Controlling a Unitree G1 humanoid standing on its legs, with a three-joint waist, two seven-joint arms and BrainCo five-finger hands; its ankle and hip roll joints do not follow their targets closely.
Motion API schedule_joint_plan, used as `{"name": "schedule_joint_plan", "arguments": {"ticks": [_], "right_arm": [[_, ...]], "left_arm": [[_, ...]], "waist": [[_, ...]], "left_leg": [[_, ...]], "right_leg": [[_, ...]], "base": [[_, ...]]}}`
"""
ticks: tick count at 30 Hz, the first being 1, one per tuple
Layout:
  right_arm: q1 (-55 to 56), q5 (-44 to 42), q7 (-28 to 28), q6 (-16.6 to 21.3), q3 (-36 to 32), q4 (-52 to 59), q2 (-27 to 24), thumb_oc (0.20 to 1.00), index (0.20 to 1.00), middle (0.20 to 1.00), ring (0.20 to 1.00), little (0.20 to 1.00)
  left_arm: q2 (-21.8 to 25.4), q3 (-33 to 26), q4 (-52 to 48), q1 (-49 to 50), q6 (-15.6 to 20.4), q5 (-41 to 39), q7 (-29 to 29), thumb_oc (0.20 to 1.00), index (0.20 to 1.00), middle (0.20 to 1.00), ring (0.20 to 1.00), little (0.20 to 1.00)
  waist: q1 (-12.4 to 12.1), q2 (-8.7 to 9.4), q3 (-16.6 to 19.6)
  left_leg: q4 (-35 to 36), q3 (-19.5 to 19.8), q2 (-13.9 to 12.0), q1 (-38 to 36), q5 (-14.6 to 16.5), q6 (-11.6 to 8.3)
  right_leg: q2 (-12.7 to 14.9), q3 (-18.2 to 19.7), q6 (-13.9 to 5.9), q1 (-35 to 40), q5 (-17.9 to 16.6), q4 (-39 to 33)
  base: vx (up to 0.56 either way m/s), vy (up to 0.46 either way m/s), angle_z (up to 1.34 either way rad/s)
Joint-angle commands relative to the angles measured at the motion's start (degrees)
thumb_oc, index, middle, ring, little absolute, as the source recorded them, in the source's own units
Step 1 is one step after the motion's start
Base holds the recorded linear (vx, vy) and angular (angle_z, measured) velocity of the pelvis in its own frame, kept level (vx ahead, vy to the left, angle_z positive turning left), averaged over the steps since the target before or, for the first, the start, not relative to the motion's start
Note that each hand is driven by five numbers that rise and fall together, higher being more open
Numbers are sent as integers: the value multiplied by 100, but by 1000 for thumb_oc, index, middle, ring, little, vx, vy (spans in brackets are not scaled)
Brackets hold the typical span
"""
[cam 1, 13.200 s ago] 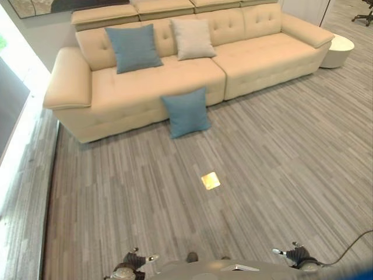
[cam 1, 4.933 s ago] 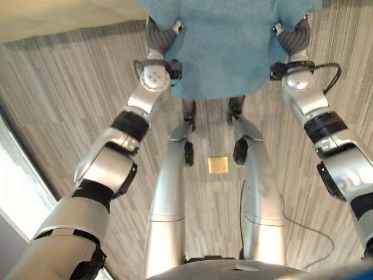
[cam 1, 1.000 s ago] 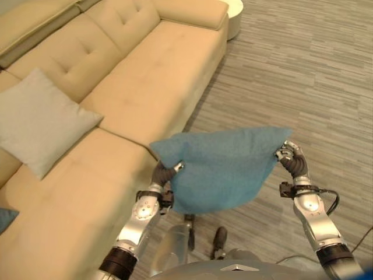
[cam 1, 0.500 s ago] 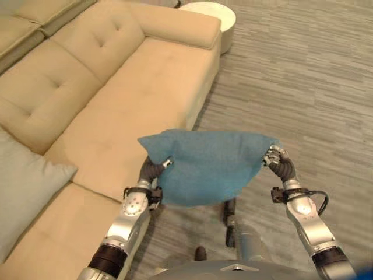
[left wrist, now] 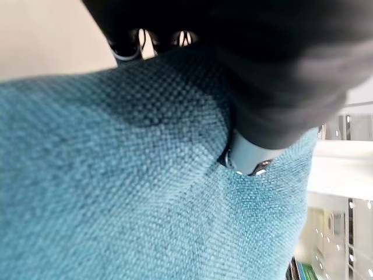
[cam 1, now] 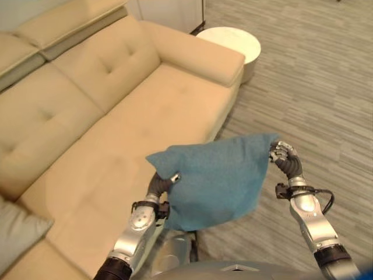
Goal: Pick up all the scattered cushions and arrange them neatly on the sofa.
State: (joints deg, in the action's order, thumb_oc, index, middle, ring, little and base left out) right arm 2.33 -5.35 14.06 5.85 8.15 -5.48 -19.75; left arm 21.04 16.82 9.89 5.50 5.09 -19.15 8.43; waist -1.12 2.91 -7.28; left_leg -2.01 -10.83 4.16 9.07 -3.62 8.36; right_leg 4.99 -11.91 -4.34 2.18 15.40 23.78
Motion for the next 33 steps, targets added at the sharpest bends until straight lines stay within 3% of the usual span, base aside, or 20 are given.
{"name": "schedule_joint_plan", "arguments": {"ticks": [1,2,3,6,8,11,19,26,33], "right_arm": [[-434,37,-106,453,-77,226,48,200,200,200,200,200],[-410,54,-124,456,-119,237,78,200,200,200,200,200],[-408,54,-124,456,-119,237,76,200,200,200,200,200],[-414,56,-44,491,-202,224,55,200,200,200,200,200],[-424,39,11,511,-255,213,25,200,200,200,200,200],[-434,49,8,553,-283,190,-43,200,200,200,200,200],[-375,28,-69,554,-273,101,-108,200,200,200,200,200],[-278,-10,-109,546,-262,134,-187,200,200,200,200,200],[-284,-43,-71,560,-235,133,-240,200,200,200,200,200]], "left_arm": [[12,-189,-825,-504,567,-120,-165,200,200,200,200,200],[18,-191,-831,-506,586,-115,-164,200,200,200,200,200],[16,-191,-832,-504,585,-116,-164,200,200,200,200,200],[-16,-138,-813,-553,598,-105,-161,200,200,200,200,200],[-54,-60,-744,-663,608,-93,-174,200,200,200,200,200],[-89,10,-681,-781,665,-48,-219,200,200,200,200,200],[-98,-48,-685,-645,656,-56,-248,200,200,200,200,200],[-106,-85,-700,-495,618,-85,-244,200,200,200,200,200],[-100,-72,-714,-565,602,-141,-153,200,200,200,200,200]], "waist": [[-230,10,298],[-124,-65,245],[-121,-68,247],[27,-109,212],[178,-104,189],[267,-23,207],[175,45,430],[71,68,558],[-14,134,522]], "left_leg": [[-892,217,-293,-99,1244,-450],[-823,432,-226,-294,1297,-422],[-821,435,-227,-298,1302,-424],[-714,695,-138,-488,1340,-453],[-712,991,-20,-557,1341,-502],[-766,1322,159,-527,1346,-535],[-553,1712,152,-642,1249,-682],[-341,2014,-17,-738,1099,-835],[-330,2303,-99,-625,988,-975]], "right_leg": [[274,57,-321,-744,-1240,-547],[155,368,-271,-1125,-1294,-374],[154,366,-270,-1125,-1286,-367],[-83,822,-192,-1342,-1241,-822],[-265,1407,-230,-1513,-1405,-1188],[-374,1913,-311,-1460,-1675,-1541],[-359,1652,-188,-1048,-1719,-2003],[-376,1231,18,-665,-1494,-2219],[-397,802,100,-529,-1387,-2343]], "base": [[164,129,24],[133,80,37],[165,52,60],[148,-14,55],[155,-43,69],[84,-77,125],[83,-103,59],[23,-114,32],[-7,-88,36]]}}
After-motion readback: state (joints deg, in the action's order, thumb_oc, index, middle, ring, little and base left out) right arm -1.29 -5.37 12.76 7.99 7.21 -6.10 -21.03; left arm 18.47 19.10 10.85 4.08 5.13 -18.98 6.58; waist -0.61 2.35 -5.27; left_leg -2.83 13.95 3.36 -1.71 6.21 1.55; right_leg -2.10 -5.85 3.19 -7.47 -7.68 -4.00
